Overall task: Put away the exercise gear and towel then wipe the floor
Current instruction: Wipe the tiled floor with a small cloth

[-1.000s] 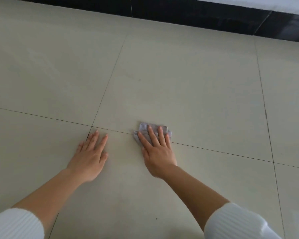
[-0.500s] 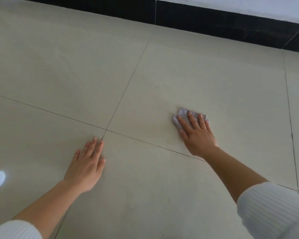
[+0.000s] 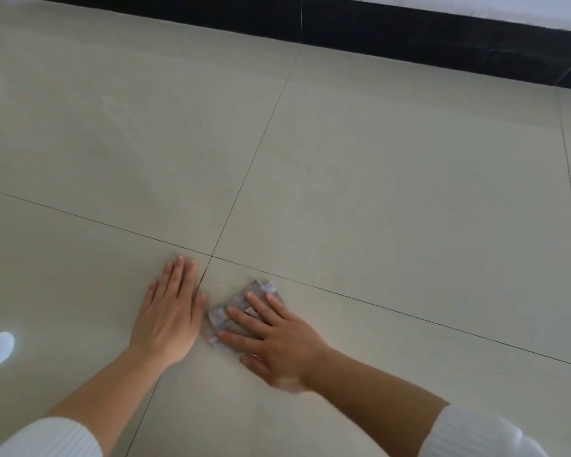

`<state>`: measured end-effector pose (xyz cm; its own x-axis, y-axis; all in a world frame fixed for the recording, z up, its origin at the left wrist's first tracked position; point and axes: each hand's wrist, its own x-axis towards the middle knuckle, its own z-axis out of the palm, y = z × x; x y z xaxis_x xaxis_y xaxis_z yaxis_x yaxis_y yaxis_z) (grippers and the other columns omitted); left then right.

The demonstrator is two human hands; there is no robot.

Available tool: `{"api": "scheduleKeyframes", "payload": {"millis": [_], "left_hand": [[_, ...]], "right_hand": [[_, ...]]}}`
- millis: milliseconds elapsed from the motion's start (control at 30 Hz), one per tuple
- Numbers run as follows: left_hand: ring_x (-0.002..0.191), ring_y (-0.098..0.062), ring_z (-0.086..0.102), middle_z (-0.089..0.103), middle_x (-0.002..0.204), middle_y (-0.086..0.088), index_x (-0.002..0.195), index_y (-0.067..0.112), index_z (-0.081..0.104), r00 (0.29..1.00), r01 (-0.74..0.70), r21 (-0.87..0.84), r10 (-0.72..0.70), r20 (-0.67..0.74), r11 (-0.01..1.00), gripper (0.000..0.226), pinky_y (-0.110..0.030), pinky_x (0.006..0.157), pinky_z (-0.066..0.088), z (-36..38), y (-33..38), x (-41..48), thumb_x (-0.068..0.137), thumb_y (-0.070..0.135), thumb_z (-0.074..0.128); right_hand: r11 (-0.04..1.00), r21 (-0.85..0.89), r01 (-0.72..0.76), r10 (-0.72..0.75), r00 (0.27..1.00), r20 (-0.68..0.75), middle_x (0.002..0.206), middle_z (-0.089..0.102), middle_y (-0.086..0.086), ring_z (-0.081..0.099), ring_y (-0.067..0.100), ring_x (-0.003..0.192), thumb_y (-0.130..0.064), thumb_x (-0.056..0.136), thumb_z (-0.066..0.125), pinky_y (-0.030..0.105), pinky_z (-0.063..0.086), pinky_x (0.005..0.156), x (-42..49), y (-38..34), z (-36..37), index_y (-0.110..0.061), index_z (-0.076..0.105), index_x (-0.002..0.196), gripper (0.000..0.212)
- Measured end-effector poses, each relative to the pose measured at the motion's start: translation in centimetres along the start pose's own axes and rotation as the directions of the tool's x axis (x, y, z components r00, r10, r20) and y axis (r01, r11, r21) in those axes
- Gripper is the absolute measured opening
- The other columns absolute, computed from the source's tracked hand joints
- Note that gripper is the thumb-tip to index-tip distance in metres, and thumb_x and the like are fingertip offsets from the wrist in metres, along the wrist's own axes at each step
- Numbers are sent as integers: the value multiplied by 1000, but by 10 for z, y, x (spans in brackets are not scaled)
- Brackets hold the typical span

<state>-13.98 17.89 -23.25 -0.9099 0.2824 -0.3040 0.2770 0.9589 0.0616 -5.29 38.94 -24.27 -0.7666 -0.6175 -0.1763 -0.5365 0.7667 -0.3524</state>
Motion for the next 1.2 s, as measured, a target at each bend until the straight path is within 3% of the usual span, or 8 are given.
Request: {"api": "scheduleKeyframes", "payload": {"millis": [167,267,367,533,667,800,1000,1200], "left_hand": [[142,-6,-14,-19,151,12,149,20,-7,999,26,-140,-22,33,990,73,-33,118,1,-3,-1,3,84,53,-3],[141,-3,-16,-19,152,16,148,24,-9,998,7,-173,5,70,985,70,-31,118,-1,-8,-8,5,84,52,-1],[143,-4,-13,-14,151,20,147,26,-7,996,-48,-193,62,67,980,78,-24,117,-4,-13,-17,6,78,60,-9],[146,-10,0,9,153,20,149,27,21,999,-29,-280,18,-42,959,78,-24,117,3,-10,-18,6,84,59,-6],[135,-24,27,42,145,-3,137,13,46,986,-53,-202,19,-168,978,67,-37,110,28,-9,-14,9,94,49,11],[132,-28,29,40,140,-11,137,10,43,976,-108,-133,80,-202,985,63,-44,106,31,-19,-1,35,93,46,17],[146,-18,-4,2,159,0,151,22,15,986,-140,-158,123,-112,977,60,-36,118,7,-33,31,98,97,48,12],[147,-24,-2,1,159,-10,151,19,14,986,-107,-131,88,-144,986,67,-40,119,6,-41,21,167,94,53,7]], "right_hand": [[982,-144,-121,117,993,-31,157,28,3,22,31,146,-45,101,13,40,8,118,7,74,-25,-30,29,150,54],[881,-91,-465,456,884,-106,162,-8,-2,-12,25,148,-49,97,-7,37,-11,119,30,91,-47,-37,-9,151,56],[762,68,-644,647,757,-90,161,-17,-1,-22,29,146,-38,103,11,39,-18,116,73,73,-57,-33,-7,153,53],[910,104,-402,407,912,-44,162,-5,-3,-17,30,147,-30,101,26,37,-24,112,101,12,-41,-26,8,155,57],[982,-14,-187,186,980,-67,155,32,-2,20,28,146,-39,99,23,44,12,121,62,6,-18,-27,37,147,52],[976,-78,-201,196,978,-69,155,33,-2,25,25,145,-42,101,23,40,13,115,28,46,-17,-31,34,148,49],[726,-29,-687,677,722,-146,160,-16,-8,-19,20,147,-56,86,-24,36,-12,119,-35,143,-46,-42,-17,148,64],[457,22,-889,882,450,-139,161,-16,-6,-18,32,147,-41,89,-6,51,-3,119,-59,222,-67,-38,-25,147,62]]}}
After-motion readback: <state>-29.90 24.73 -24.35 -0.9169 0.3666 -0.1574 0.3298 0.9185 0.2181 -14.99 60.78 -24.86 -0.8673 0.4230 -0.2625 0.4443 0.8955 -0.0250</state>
